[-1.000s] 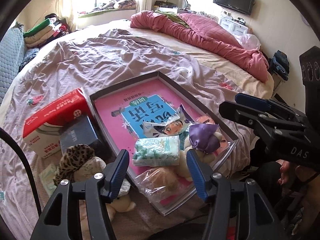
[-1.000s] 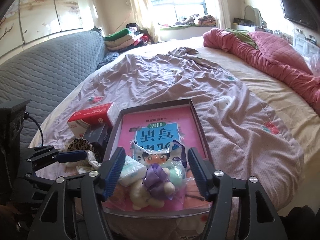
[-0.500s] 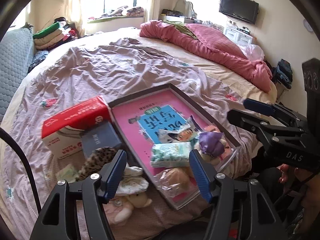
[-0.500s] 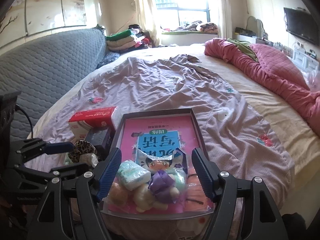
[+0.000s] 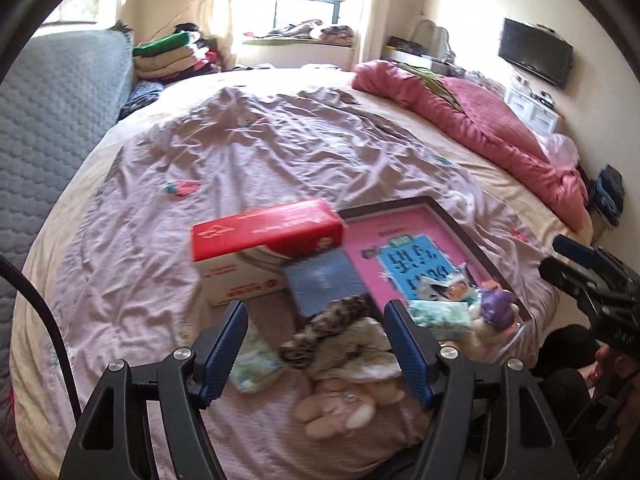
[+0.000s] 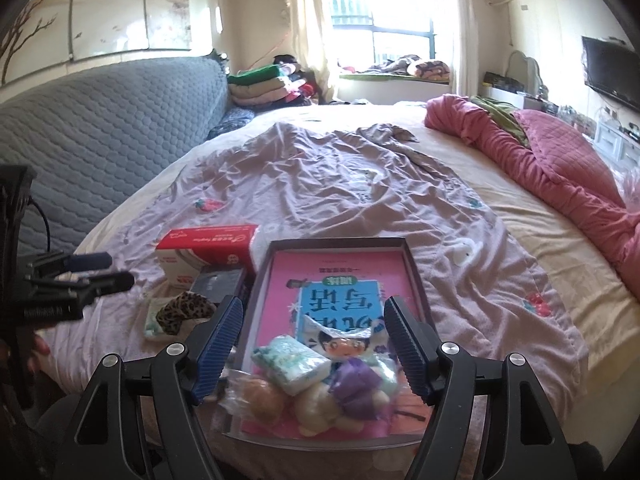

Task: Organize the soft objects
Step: 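Withdraw both open tools from the tray, then grasp the leopard-print scarf with the left tool while the right tool grasps the white lace cloth, then lift and carry the scarf and lace cloth over the pink tray, then lower the scarf and lace cloth onto the tray and open both tools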

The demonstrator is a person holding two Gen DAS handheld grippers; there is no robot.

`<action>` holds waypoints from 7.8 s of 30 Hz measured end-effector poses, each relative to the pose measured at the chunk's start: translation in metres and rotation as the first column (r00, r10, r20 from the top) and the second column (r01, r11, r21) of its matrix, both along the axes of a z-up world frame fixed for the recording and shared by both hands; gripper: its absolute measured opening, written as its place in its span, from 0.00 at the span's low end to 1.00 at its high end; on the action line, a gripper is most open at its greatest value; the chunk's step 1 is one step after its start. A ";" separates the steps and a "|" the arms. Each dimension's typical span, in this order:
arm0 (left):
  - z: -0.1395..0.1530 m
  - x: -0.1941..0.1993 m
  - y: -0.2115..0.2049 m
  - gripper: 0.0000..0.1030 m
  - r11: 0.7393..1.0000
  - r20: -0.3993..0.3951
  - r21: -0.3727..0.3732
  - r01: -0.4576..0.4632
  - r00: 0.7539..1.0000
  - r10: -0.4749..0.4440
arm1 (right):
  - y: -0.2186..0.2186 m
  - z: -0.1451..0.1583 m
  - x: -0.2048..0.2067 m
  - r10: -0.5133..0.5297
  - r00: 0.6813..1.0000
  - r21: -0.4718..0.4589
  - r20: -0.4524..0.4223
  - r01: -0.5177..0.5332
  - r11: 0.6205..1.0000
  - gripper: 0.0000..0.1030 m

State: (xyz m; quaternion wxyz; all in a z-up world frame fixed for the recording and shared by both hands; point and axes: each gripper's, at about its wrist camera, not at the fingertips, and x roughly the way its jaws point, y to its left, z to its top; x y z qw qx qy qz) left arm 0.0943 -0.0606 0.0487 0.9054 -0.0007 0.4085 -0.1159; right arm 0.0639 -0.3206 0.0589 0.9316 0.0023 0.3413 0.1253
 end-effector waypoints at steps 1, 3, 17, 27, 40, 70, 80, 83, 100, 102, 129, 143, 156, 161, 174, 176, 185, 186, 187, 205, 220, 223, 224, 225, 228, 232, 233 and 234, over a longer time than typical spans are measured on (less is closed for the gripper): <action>0.000 0.000 0.006 0.68 1.000 0.001 -0.002 -0.011 1.000 0.011 | 0.004 0.000 0.000 0.010 1.000 -0.007 0.000 -0.010 1.000 0.73; 0.000 0.000 0.015 0.68 1.000 0.001 -0.007 -0.027 1.000 0.027 | 0.011 0.001 0.001 0.023 1.000 -0.017 -0.002 -0.023 1.000 0.73; -0.009 -0.003 0.041 0.68 0.999 -0.015 0.004 -0.045 0.999 0.045 | 0.059 -0.003 0.002 0.120 0.992 -0.063 -0.025 -0.121 0.991 0.73; -0.016 -0.003 0.051 0.68 0.999 -0.029 -0.007 -0.037 0.999 0.037 | 0.102 -0.022 0.003 0.222 0.972 -0.097 -0.073 -0.228 0.969 0.73; -0.055 0.009 0.032 0.68 0.999 -0.101 -0.029 0.040 0.994 -0.043 | 0.140 -0.066 0.013 0.284 0.946 -0.129 -0.155 -0.304 0.944 0.73; -0.109 0.050 0.011 0.16 0.970 -0.182 -0.146 0.194 0.959 -0.219 | 0.152 -0.117 0.051 0.280 0.931 -0.174 -0.235 -0.324 0.930 0.73; -0.098 0.047 0.024 0.08 0.960 -0.136 -0.206 0.191 0.966 -0.222 | 0.155 -0.130 0.069 0.286 0.920 -0.095 -0.268 -0.321 0.942 0.43; -0.097 0.046 0.027 0.08 0.961 -0.136 -0.205 0.187 0.967 -0.217 | 0.155 -0.136 0.072 0.288 0.913 -0.076 -0.290 -0.322 0.944 0.31; -0.066 0.030 0.025 0.08 0.958 -0.053 -0.222 0.179 0.979 -0.196 | 0.127 -0.092 0.050 0.260 0.956 0.005 -0.132 -0.262 0.965 0.15; -0.058 0.026 0.021 0.08 0.961 -0.034 -0.211 0.181 0.981 -0.192 | 0.123 -0.084 0.049 0.254 0.960 0.013 -0.118 -0.254 0.967 0.15; -0.001 -0.005 -0.042 0.08 0.963 0.074 -0.155 0.219 0.975 -0.210 | 0.034 0.005 0.012 0.097 0.992 0.079 0.075 -0.103 0.992 0.15; 0.004 -0.011 -0.085 0.08 0.952 0.070 -0.127 0.277 0.960 -0.270 | -0.032 0.026 -0.008 -0.033 0.991 0.121 0.128 0.018 0.993 0.15; -0.011 -0.009 -0.117 0.08 0.946 0.031 -0.091 0.311 0.950 -0.310 | -0.064 0.019 -0.011 -0.099 0.988 0.150 0.121 0.081 0.985 0.15; -0.019 -0.007 -0.124 0.08 0.944 0.013 -0.073 0.322 0.947 -0.322 | -0.067 0.009 -0.007 -0.097 0.990 0.159 0.101 0.080 0.984 0.15; -0.043 0.006 -0.135 0.08 0.945 -0.046 -0.045 0.323 0.945 -0.325 | -0.065 -0.016 0.010 -0.066 0.996 0.158 0.053 0.057 0.986 0.16; -0.047 0.009 -0.137 0.08 0.945 -0.058 -0.044 0.323 0.944 -0.325 | -0.065 -0.019 0.013 -0.064 0.997 0.161 0.046 0.055 0.985 0.16; -0.059 0.018 -0.145 0.08 0.946 -0.081 -0.033 0.322 0.943 -0.324 | -0.066 -0.044 0.033 -0.068 0.997 0.177 -0.031 0.072 0.982 0.16; -0.061 0.019 -0.146 0.08 0.947 -0.087 -0.029 0.320 0.943 -0.321 | -0.066 -0.046 0.034 -0.070 0.997 0.174 -0.039 0.075 0.982 0.16; -0.063 0.020 -0.146 0.08 0.948 -0.088 -0.026 0.318 0.944 -0.319 | -0.066 -0.050 0.036 -0.071 0.996 0.174 -0.045 0.077 0.982 0.16; -0.080 0.028 -0.144 0.08 0.955 -0.121 -0.019 0.296 0.948 -0.296 | -0.074 -0.106 0.055 -0.137 0.976 0.137 -0.171 0.162 0.977 0.20; -0.088 0.027 -0.154 0.09 0.947 -0.133 0.002 0.321 0.939 -0.318 | -0.083 -0.099 0.050 -0.190 0.968 0.110 -0.162 0.209 0.972 0.48; -0.090 0.025 -0.157 0.11 0.945 -0.137 0.014 0.327 0.937 -0.322 | -0.082 -0.096 0.049 -0.187 0.970 0.103 -0.155 0.205 0.973 0.50; -0.090 0.024 -0.157 0.12 0.945 -0.139 0.015 0.328 0.936 -0.323 | -0.081 -0.095 0.048 -0.189 0.970 0.101 -0.152 0.206 0.973 0.50; -0.090 0.023 -0.157 0.15 0.944 -0.142 0.012 0.329 0.935 -0.324 | -0.081 -0.094 0.048 -0.188 0.970 0.100 -0.153 0.205 0.974 0.51; -0.090 0.022 -0.157 0.24 0.943 -0.145 -0.006 0.333 0.933 -0.331 | -0.081 -0.091 0.046 -0.194 0.970 0.092 -0.149 0.208 0.974 0.54; -0.090 0.019 -0.157 0.36 0.943 -0.148 -0.012 0.332 0.932 -0.331 | -0.084 -0.086 0.042 -0.204 0.969 0.088 -0.138 0.217 0.972 0.57; -0.089 0.018 -0.157 0.38 0.944 -0.142 -0.011 0.330 0.934 -0.329 | -0.086 -0.085 0.041 -0.206 0.969 0.088 -0.135 0.219 0.972 0.57; -0.088 0.017 -0.157 0.42 0.943 -0.141 -0.013 0.332 0.933 -0.331 | -0.087 -0.084 0.041 -0.208 0.969 0.089 -0.134 0.221 0.971 0.57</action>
